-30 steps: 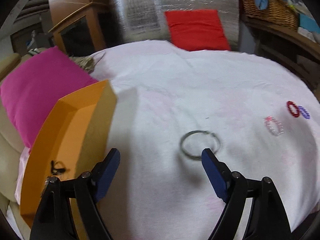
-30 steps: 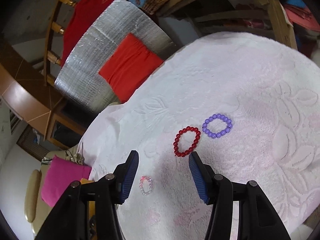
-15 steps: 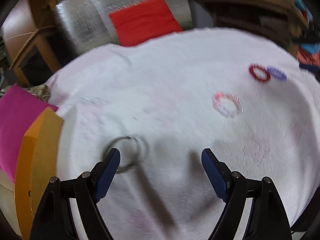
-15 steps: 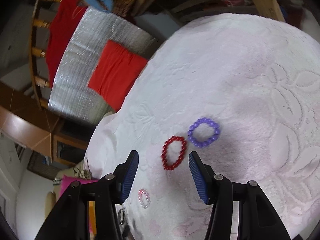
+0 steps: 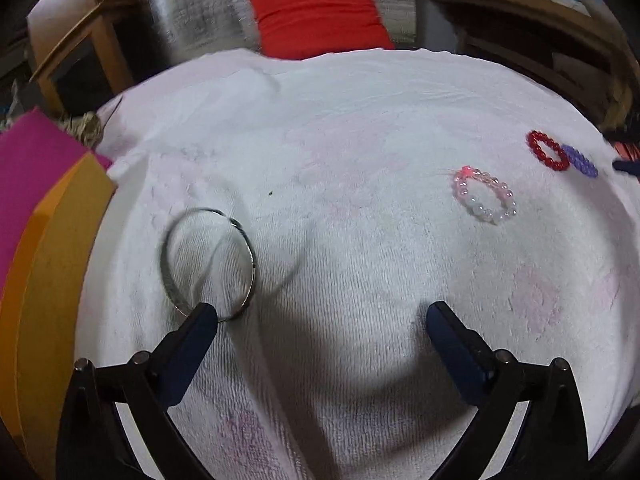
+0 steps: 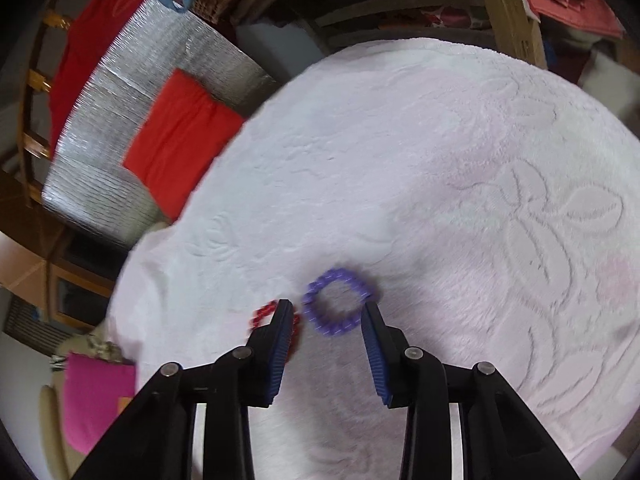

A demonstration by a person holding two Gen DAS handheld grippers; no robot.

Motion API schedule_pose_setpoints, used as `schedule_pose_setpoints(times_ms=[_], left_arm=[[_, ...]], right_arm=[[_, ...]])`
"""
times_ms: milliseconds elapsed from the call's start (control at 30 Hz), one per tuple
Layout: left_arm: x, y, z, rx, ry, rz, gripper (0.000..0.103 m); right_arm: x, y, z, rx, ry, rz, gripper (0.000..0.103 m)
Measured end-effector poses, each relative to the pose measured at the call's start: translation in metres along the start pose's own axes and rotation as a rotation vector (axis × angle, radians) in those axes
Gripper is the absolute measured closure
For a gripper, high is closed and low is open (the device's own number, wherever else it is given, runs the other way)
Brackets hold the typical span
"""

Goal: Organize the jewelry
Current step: 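Grasp the purple bead bracelet with the right tool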

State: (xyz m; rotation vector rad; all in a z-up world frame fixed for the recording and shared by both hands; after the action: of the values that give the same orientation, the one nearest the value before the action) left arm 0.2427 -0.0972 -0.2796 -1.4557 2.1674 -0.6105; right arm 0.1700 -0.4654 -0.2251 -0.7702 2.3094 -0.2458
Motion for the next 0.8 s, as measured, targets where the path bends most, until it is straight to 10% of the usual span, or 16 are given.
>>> schedule_pose_setpoints(times_ms=[467,800], left_arm=[[-0.010,-0.007,0.006,-0.076,0.075,-0.030,0.000],[-0.038,-0.032,-0.018,0.055,0.093,-0.038,0.000]], right_arm=[[-0.001,0.000,0.035,-0.024,0.213,-0.210,0.089],[-0.007,0.001,0.029,0.007,0.221,-0.202,0.093]])
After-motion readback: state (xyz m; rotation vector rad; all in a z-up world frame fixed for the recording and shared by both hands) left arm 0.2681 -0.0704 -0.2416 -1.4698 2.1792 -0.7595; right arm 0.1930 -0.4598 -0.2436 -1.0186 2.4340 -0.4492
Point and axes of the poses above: each gripper's, at about its wrist camera, not at the fingertips, and z roughly the way its jaws point, x to its right, y to its underside, the point moved 7 cm from there along z, roughly the way its jaws point, and after that the axes turned 1 degree about -y, right-handed, at the moved point
